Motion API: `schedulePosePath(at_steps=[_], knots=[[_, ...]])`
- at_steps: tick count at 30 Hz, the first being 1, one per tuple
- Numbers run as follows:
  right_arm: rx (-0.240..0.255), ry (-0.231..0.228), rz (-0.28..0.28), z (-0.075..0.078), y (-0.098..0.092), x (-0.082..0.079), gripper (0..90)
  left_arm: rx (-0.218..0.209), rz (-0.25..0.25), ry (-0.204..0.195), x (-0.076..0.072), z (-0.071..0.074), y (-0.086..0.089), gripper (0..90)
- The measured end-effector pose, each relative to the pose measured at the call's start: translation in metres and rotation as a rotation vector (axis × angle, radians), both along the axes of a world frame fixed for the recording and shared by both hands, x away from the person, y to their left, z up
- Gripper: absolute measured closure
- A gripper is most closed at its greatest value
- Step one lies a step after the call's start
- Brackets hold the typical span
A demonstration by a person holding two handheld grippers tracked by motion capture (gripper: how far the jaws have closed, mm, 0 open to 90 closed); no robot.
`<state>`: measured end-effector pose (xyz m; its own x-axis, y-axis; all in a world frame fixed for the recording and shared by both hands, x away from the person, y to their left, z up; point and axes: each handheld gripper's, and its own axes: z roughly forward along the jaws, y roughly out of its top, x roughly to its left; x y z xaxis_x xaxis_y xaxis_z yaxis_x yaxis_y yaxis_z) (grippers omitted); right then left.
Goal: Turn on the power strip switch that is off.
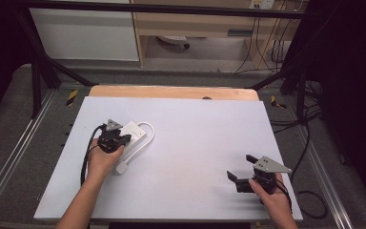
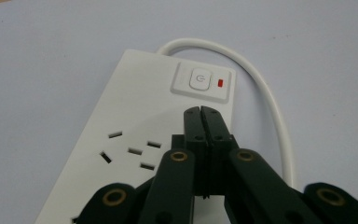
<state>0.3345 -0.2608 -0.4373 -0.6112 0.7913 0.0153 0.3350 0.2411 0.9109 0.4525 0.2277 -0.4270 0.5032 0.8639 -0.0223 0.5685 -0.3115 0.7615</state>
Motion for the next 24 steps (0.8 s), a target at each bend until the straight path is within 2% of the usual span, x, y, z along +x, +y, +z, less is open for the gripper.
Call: schedulePosePath(at_steps=[24], knots=[[-0.001, 0.003, -0.001, -0.0001, 0.0006, -0.0001, 2.8, 0.001, -0.008, 0.006, 0.0008, -0.0006, -0.0014, 90.0]])
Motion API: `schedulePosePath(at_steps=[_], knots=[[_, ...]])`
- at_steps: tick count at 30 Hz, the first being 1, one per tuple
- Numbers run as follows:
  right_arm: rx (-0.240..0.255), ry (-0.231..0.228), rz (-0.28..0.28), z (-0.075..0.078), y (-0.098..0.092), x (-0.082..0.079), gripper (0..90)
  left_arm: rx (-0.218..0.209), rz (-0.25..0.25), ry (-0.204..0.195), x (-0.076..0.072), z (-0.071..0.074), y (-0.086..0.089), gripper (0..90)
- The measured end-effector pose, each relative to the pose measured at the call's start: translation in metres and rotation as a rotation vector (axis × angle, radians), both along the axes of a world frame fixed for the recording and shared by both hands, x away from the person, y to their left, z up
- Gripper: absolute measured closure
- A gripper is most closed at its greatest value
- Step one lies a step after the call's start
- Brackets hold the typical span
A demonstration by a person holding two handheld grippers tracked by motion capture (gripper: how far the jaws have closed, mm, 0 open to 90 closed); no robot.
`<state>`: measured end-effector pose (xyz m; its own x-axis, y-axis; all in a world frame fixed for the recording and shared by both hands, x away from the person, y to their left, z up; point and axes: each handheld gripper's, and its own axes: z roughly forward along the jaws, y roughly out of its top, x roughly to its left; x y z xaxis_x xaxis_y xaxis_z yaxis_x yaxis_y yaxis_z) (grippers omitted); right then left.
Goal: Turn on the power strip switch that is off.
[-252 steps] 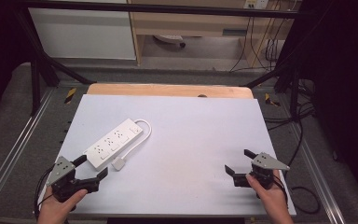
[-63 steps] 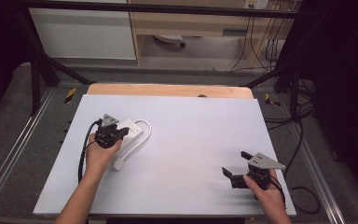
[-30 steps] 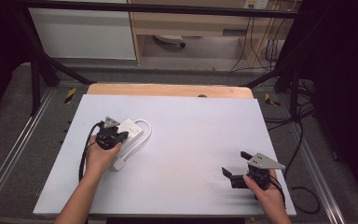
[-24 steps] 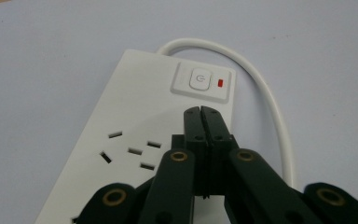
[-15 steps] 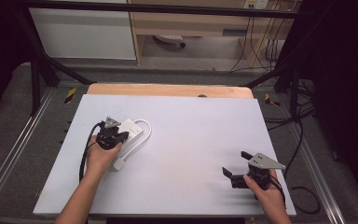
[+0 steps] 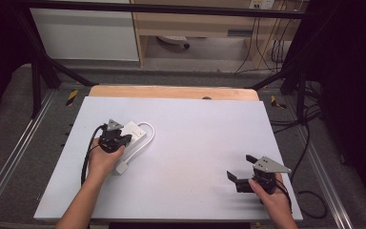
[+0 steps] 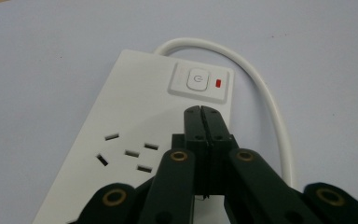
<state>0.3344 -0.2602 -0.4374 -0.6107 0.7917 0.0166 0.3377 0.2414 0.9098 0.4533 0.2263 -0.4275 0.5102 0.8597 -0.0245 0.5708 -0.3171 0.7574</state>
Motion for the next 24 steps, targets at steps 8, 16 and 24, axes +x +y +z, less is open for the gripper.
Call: schedulePosePath(at_steps=[8, 16, 24], knots=[[-0.002, -0.002, 0.000, -0.0001, -0.0004, 0.0002, 2.8, -0.007, 0.002, 0.004, 0.0003, -0.0001, 0.0003, 90.0], [-0.002, -0.002, 0.000, 0.0000, -0.0004, 0.0001, 2.8, -0.012, 0.003, 0.008, 0.0008, -0.0001, 0.0011, 90.0], [-0.002, -0.003, 0.001, 0.0000, -0.0001, 0.0001, 2.8, -0.011, 0.002, 0.009, 0.0011, -0.0004, 0.0011, 90.0]])
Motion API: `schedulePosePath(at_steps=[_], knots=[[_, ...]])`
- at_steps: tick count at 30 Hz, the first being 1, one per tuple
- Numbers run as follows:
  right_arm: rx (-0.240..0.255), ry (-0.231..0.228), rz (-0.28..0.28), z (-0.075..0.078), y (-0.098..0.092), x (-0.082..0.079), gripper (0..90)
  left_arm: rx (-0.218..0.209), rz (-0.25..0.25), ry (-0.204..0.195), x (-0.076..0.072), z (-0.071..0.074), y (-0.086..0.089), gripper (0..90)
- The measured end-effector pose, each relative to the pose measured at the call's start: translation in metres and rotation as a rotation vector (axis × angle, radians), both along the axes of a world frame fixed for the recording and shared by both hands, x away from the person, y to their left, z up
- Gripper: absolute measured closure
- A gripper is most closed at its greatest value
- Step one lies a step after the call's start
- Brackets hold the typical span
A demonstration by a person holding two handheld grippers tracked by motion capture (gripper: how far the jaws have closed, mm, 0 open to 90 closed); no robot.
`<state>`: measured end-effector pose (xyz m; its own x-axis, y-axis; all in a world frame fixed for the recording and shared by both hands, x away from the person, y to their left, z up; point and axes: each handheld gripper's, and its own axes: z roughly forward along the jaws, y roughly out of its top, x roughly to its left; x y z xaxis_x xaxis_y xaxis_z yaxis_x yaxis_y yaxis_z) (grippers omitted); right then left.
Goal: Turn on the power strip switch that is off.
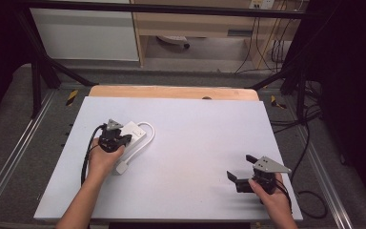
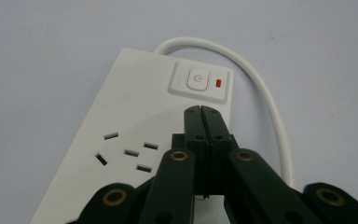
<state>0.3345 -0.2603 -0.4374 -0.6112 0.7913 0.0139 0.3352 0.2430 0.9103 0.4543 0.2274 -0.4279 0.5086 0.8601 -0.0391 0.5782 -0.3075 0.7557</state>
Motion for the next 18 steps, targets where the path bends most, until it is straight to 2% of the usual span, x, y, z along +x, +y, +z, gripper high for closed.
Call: schedulePosePath(at_steps=[18], knots=[[0.000, 0.000, 0.000, 0.0000, -0.0002, 0.0001, 2.8, 0.012, -0.009, -0.002, 0.0009, -0.0016, -0.0026, 90.0]])
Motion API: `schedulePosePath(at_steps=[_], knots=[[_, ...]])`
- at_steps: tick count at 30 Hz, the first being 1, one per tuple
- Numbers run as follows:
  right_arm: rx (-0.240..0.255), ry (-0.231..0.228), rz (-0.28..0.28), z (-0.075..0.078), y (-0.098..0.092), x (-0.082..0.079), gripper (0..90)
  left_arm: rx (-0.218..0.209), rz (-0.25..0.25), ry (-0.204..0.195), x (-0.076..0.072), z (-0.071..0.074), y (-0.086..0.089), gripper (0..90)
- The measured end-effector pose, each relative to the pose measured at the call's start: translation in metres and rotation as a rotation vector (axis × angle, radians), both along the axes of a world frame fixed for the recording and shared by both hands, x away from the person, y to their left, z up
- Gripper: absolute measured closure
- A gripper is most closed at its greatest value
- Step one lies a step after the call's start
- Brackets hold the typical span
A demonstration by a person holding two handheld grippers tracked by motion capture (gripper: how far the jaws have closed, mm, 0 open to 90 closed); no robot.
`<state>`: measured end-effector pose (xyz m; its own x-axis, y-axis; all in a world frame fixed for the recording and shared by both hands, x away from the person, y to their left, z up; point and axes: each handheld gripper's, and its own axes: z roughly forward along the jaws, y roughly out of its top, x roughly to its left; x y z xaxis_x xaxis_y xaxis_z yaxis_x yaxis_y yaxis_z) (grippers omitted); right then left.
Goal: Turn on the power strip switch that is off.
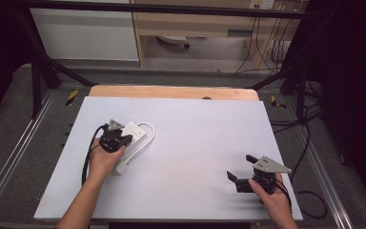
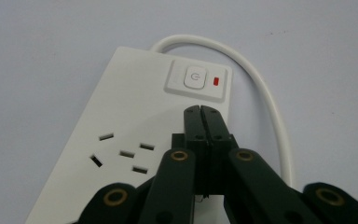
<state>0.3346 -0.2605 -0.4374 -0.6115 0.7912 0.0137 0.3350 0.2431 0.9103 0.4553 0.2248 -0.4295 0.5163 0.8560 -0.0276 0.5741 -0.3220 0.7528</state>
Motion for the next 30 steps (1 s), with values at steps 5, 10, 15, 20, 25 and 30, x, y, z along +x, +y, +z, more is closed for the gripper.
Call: schedulePosePath(at_steps=[5, 10, 15, 20, 25, 30], knots=[[0.000, 0.000, 0.000, 0.0000, -0.0001, 0.0000, 2.8, 0.005, 0.005, -0.003, -0.0007, -0.0001, -0.0008, 90.0], [0.003, 0.002, 0.000, 0.0002, 0.0002, -0.0001, 2.8, 0.010, 0.015, -0.012, -0.0012, 0.0001, 0.0003, 90.0], [0.000, -0.001, 0.002, 0.0002, 0.0000, -0.0001, 2.8, -0.010, 0.028, -0.036, -0.0022, 0.0033, 0.0021, 90.0], [-0.001, -0.002, 0.003, 0.0002, 0.0001, 0.0000, 2.8, -0.013, 0.027, -0.044, -0.0028, 0.0041, 0.0017, 90.0], [-0.003, 0.001, 0.002, 0.0001, 0.0004, -0.0002, 2.8, -0.021, 0.025, -0.055, -0.0033, 0.0056, 0.0026, 90.0], [-0.002, 0.000, 0.006, 0.0004, 0.0004, -0.0006, 2.8, -0.027, 0.020, -0.078, -0.0046, 0.0075, 0.0019, 90.0]])
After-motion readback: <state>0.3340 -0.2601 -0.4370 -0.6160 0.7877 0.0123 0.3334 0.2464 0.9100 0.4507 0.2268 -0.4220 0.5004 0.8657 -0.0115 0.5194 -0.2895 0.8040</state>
